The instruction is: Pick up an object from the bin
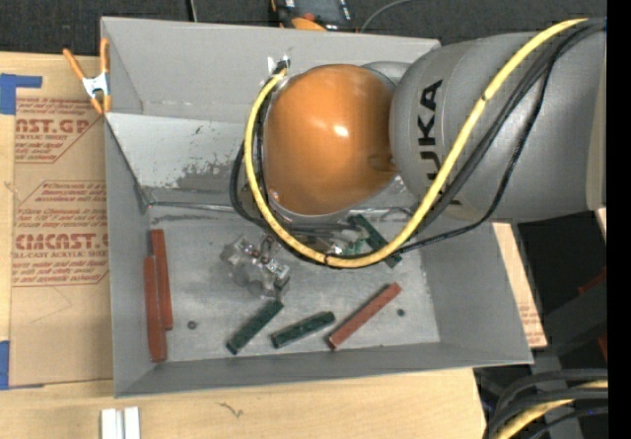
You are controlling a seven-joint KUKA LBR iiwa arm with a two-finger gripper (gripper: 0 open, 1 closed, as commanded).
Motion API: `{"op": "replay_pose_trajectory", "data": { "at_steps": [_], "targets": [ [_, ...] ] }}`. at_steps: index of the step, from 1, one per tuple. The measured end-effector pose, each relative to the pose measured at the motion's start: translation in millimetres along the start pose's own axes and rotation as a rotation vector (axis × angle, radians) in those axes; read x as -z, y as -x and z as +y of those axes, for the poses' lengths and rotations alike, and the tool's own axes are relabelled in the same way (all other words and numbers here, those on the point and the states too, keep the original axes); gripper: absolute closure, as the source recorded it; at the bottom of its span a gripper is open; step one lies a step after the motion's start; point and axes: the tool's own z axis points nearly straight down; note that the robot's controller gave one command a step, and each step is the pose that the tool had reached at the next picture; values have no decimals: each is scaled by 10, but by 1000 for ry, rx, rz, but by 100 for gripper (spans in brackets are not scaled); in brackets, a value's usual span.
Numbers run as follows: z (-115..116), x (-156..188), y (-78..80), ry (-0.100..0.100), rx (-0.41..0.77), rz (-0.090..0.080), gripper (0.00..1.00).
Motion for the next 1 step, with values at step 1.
{"op": "replay_pose_trajectory", "data": {
  "at_steps": [1],
  "targets": [
    [0,-33,-14,3,-2,5,0]
  ]
}}
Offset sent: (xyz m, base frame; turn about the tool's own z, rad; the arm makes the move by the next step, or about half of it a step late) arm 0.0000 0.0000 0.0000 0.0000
